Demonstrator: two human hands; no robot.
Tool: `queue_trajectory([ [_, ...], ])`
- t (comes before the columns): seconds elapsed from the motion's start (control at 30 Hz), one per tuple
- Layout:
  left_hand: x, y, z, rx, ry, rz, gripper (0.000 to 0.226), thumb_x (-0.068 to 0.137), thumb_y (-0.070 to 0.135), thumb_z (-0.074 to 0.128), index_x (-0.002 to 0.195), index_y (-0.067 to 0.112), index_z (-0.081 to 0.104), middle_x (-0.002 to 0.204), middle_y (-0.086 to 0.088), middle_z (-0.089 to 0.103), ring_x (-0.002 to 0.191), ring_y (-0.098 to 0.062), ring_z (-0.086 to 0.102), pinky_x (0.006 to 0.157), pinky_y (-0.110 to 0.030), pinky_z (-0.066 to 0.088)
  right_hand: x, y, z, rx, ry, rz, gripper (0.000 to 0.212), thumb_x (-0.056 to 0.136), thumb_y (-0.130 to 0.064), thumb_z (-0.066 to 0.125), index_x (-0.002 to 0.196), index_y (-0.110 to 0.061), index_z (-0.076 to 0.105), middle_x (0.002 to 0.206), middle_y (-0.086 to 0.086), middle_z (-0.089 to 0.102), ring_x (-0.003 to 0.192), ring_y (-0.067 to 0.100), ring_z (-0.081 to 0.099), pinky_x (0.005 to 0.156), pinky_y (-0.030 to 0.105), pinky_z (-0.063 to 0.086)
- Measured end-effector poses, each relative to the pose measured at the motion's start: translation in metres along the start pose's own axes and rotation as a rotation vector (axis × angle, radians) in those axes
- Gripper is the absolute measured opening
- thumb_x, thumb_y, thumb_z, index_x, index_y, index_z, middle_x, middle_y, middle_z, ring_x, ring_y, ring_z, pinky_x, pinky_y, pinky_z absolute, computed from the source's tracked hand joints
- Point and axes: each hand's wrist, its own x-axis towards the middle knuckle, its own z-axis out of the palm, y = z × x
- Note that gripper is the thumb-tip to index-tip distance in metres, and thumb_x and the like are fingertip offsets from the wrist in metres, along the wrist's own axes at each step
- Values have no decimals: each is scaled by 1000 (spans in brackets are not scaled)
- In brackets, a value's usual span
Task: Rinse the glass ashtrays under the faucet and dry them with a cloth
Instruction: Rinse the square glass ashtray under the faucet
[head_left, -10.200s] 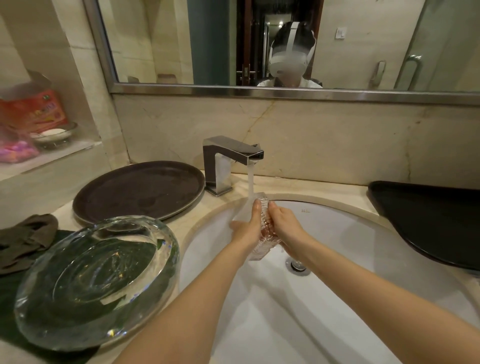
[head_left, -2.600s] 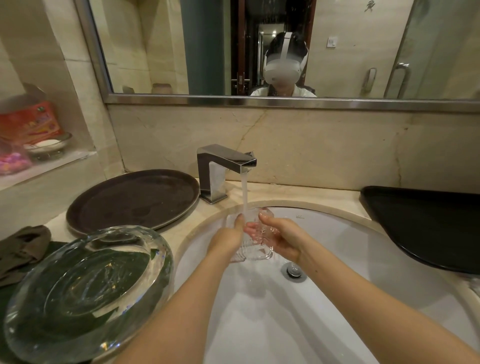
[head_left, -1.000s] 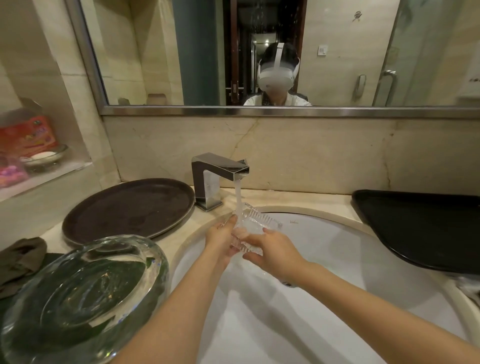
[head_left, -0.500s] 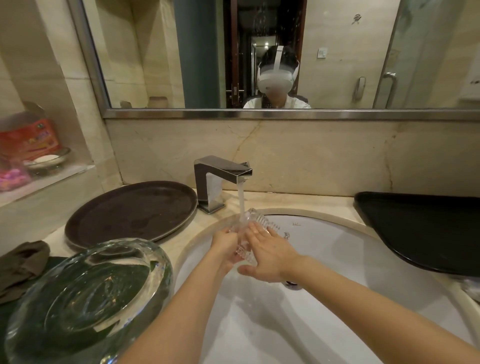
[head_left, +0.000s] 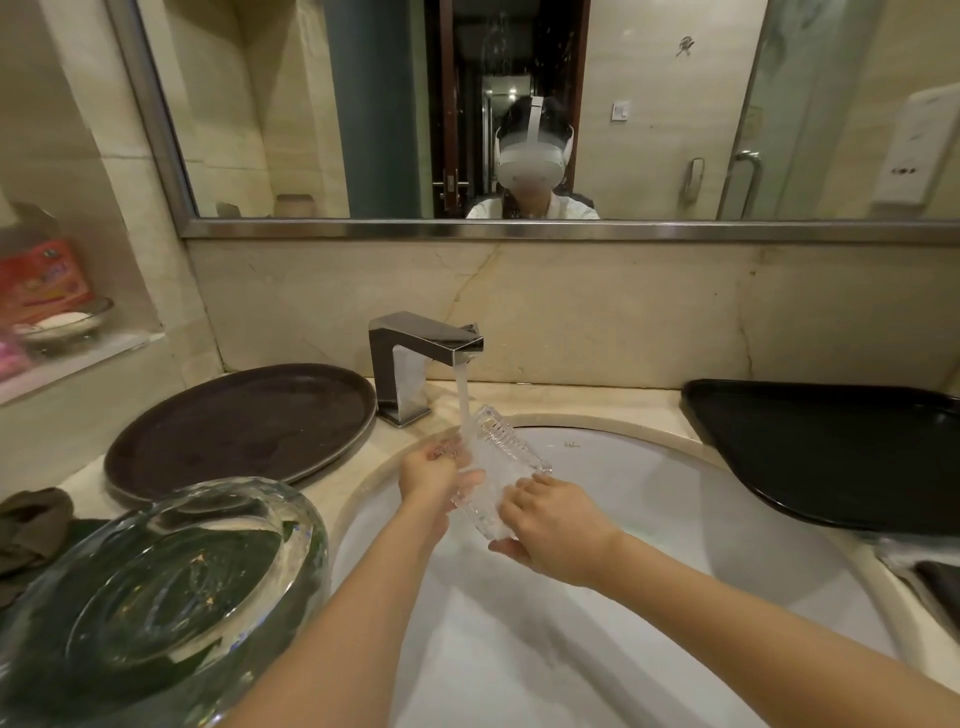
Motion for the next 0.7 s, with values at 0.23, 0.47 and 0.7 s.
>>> queue_trajectory([
  [0.23, -13, 2, 3, 308, -76, 230, 34, 89, -8, 51, 116, 10, 58, 106, 0, 62, 97, -16, 59, 64, -18, 52, -11, -13, -3, 97, -285, 193, 56, 96, -36, 40, 141, -3, 33, 151, 15, 29, 138, 27, 29, 113, 45, 21],
  [0.47, -23, 1, 0, 663, -154, 562, 35, 88, -8, 48, 103, 17, 66, 110, -2, 64, 105, -16, 58, 95, -34, 49, -15, -21, -20, 729, -69, 460, 22, 90, -19, 52, 103, -16, 69, 105, 3, 70, 104, 22, 62, 86, 26, 46],
  [0.7, -57, 22, 13, 695, -255, 1102, 43, 75, -19, 43, 101, 4, 68, 99, -2, 66, 87, -5, 57, 77, -2, 42, -23, 21, -34, 1395, -154, 815, 39, 83, -31, 69, 113, -19, 48, 104, 4, 62, 67, 18, 68, 69, 32, 56],
])
